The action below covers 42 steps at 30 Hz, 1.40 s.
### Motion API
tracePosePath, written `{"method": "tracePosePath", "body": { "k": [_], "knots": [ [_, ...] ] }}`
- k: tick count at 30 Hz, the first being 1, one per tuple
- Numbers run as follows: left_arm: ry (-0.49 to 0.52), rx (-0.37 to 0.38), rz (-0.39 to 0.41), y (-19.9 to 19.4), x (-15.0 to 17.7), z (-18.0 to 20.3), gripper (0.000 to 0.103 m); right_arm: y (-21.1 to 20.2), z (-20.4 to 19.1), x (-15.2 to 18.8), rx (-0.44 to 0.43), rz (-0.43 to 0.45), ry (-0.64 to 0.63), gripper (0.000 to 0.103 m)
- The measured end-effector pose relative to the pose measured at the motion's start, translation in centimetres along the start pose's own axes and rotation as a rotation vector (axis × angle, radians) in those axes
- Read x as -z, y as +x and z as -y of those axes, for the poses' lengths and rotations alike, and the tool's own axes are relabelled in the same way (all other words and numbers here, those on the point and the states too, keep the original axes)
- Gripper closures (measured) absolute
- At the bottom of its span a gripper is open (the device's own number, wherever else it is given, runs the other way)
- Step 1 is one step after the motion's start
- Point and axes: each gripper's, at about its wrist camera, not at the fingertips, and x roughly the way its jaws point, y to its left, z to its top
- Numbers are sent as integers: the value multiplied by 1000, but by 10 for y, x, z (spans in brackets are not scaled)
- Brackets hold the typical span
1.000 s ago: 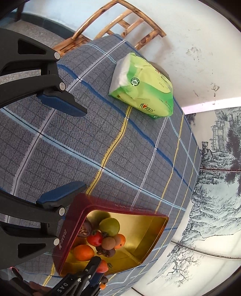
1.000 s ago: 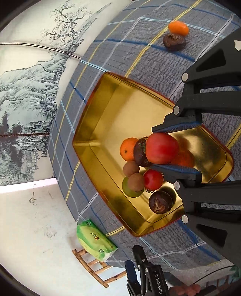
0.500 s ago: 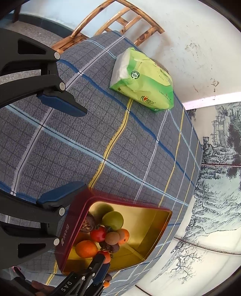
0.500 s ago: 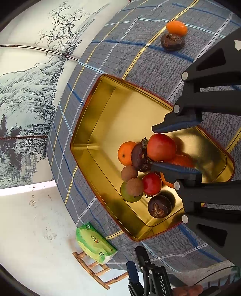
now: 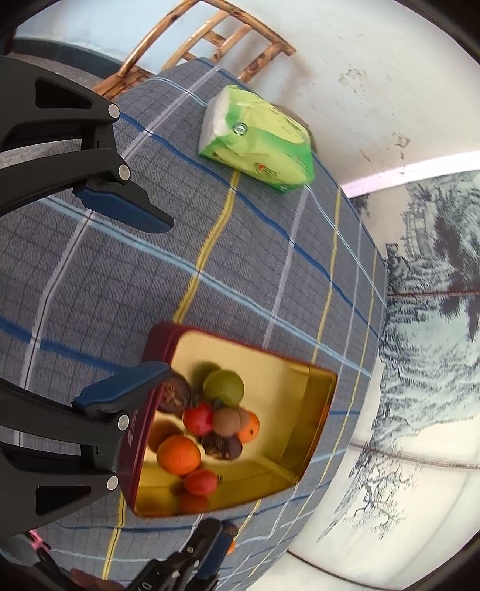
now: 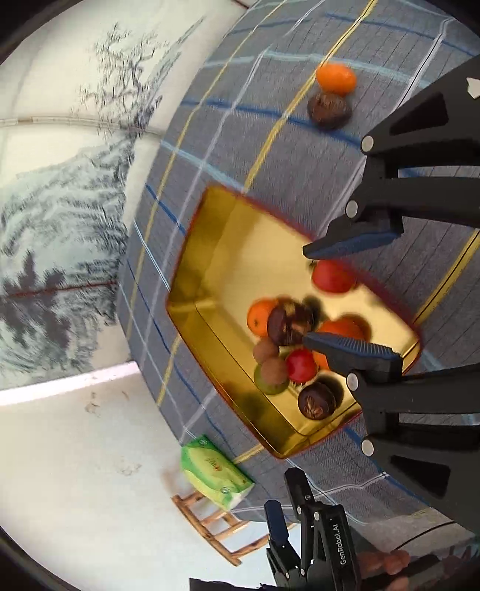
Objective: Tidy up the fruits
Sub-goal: 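Open the right tool to drop the tomato into the tin, then grasp the orange on the cloth with the right tool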
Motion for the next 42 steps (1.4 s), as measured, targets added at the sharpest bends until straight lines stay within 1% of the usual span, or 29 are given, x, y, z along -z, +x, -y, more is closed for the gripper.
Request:
{"method": "tracePosePath", "body": {
  "k": [4, 9, 12, 16, 22, 25, 29, 32, 37, 42],
  "knots": [
    [35, 15, 6, -4, -1, 16, 30, -16, 36, 12, 74, 11, 60, 59],
    [84, 33, 12, -7, -3, 38, 30, -28, 97, 36, 177, -9, 166, 58],
    [114, 45, 15, -8, -5, 54, 30, -30, 122, 45, 221, -19, 207, 58],
    [152, 59, 16, -8, -9, 74, 30, -24, 147, 50, 243, -19, 249, 58],
    [221, 90, 36, -11, -18, 105, 30, -7, 162, 42, 235, -5, 267, 58],
    [246, 101, 42, -11, -24, 119, 30, 7, 168, 34, 225, -5, 270, 59],
    [275, 122, 46, -8, -32, 141, 30, 19, 172, 31, 221, -11, 273, 59],
    [292, 138, 55, -8, -39, 155, 30, 21, 176, 29, 220, 8, 277, 59],
    [317, 160, 52, -2, -46, 177, 30, 22, 181, 29, 217, 12, 283, 59],
    [332, 183, 36, 2, -43, 195, 30, 28, 181, 38, 246, -23, 260, 59]
  ]
}}
